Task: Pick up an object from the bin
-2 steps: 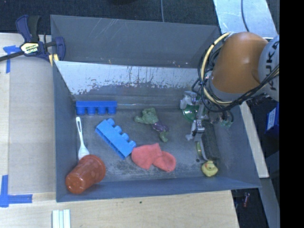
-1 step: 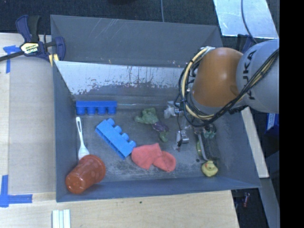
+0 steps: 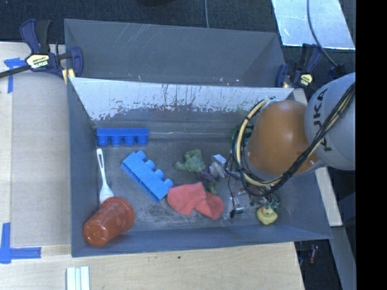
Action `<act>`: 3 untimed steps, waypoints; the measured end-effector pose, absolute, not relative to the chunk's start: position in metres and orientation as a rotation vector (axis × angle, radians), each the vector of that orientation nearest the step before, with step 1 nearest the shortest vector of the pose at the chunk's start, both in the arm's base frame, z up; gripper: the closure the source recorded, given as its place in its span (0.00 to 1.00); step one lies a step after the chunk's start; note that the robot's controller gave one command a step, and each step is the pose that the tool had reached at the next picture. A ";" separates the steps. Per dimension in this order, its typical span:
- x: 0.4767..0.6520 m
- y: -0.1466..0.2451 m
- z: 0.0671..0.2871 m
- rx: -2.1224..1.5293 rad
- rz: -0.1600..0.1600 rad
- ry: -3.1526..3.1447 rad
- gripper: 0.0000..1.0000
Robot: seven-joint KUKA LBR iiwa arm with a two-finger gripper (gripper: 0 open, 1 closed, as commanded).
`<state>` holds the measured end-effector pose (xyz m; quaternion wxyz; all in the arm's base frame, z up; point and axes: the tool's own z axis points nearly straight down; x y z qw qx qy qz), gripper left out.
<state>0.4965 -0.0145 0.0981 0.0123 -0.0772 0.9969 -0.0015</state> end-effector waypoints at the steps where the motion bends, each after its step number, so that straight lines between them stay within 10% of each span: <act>1: 0.501 0.021 0.078 -0.085 -0.010 3.111 0.00; 3: 0.503 0.058 0.075 -0.487 -0.032 3.058 0.00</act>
Offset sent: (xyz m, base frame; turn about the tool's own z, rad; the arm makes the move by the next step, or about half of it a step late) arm -0.0026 0.0779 -0.0281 -0.2302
